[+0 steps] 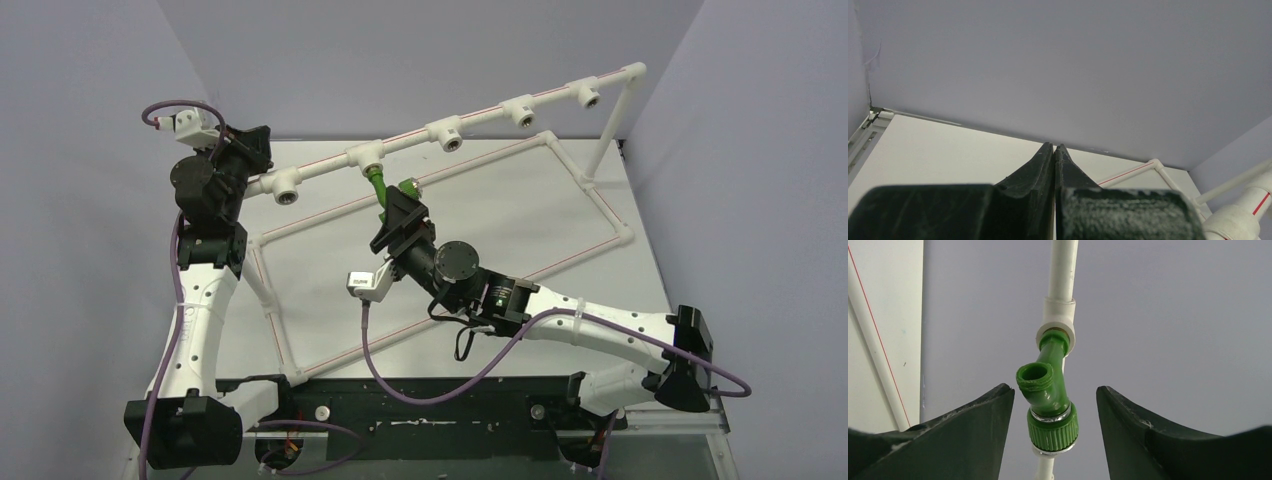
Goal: Install the water faucets
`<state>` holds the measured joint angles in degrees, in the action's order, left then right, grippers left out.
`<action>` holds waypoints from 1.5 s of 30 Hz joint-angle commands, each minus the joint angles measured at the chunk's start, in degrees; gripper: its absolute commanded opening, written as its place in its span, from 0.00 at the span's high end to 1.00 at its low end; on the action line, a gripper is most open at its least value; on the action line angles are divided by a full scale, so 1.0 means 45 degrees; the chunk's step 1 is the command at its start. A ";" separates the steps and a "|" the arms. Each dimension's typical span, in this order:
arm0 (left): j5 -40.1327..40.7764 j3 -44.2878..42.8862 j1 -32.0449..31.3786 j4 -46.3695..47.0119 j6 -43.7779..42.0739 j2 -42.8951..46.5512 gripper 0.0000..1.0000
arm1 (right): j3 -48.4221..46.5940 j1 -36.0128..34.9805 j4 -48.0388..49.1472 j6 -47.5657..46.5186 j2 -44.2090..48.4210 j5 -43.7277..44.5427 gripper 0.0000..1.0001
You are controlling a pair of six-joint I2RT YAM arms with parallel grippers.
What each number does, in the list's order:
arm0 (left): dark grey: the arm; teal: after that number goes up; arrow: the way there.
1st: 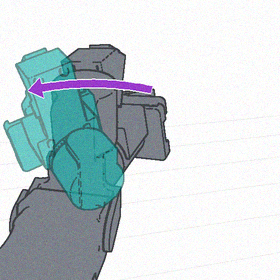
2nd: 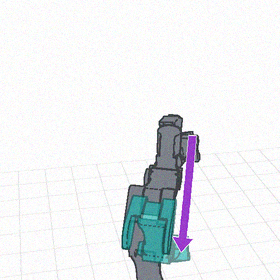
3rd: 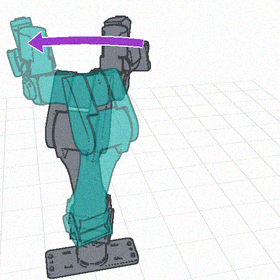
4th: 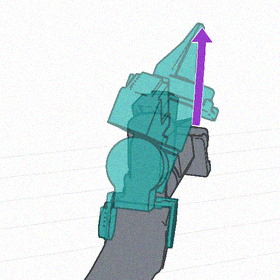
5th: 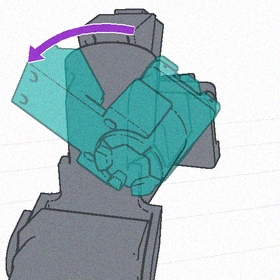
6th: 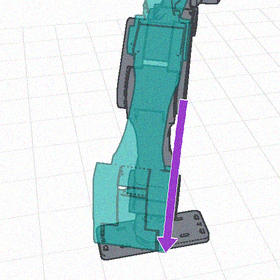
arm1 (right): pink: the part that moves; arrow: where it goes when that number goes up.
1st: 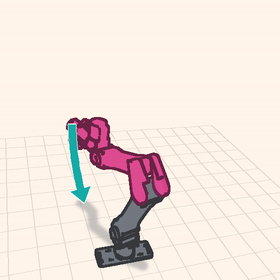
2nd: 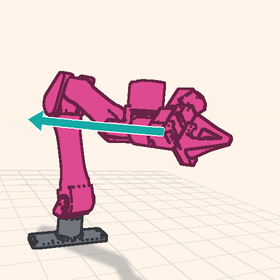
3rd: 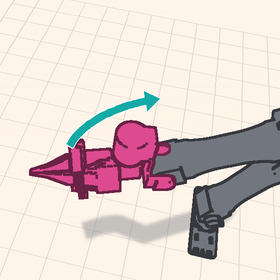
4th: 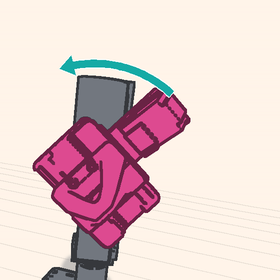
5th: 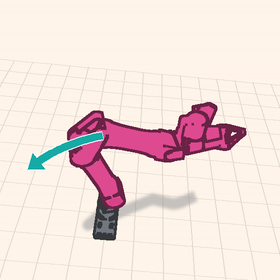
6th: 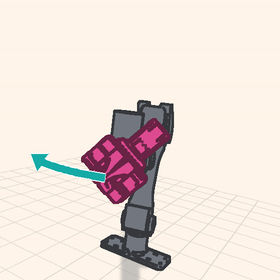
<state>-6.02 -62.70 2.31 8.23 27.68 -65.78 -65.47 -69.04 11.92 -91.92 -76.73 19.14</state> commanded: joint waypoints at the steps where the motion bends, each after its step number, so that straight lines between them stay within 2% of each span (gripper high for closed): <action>1: -0.0204 0.1455 0.0184 -0.4114 0.0012 -0.1690 1.00 | -0.0117 0.0077 0.1056 0.0231 -0.0158 -0.0287 0.39; 5: -0.0261 0.1454 0.0184 -0.4092 0.0039 -0.1725 1.00 | -0.0157 0.0213 0.1204 0.0267 -0.0309 -0.0384 0.41; 12: -0.0341 0.1439 0.0215 -0.4078 0.0051 -0.1807 1.00 | -0.0245 0.0409 0.1307 0.0394 -0.0505 -0.0527 0.55; 15: -0.0370 0.1437 0.0248 -0.4077 0.0075 -0.1818 1.00 | -0.0255 0.0409 0.1420 0.0454 -0.0555 -0.0541 0.64; 23: -0.0400 0.1433 0.0287 -0.4075 0.0069 -0.1813 1.00 | -0.0256 0.0386 0.1801 0.0744 -0.0698 -0.0302 1.00; 28: -0.0428 0.1444 0.0288 -0.4065 0.0093 -0.1808 1.00 | -0.0137 0.0227 0.2767 0.1614 -0.0688 -0.0224 1.00; 38: -0.0455 0.1455 0.0305 -0.4051 0.0097 -0.1799 1.00 | -0.0055 0.0165 0.5149 0.6006 -0.0811 0.0166 1.00; 45: -0.0478 0.1467 0.0290 -0.4046 0.0117 -0.1750 1.00 | 0.0325 0.0095 0.7512 0.9103 -0.1132 0.1316 1.00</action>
<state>-7.44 -63.00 2.85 8.54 28.14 -66.32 -63.77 -68.29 29.63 -62.24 -81.36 21.32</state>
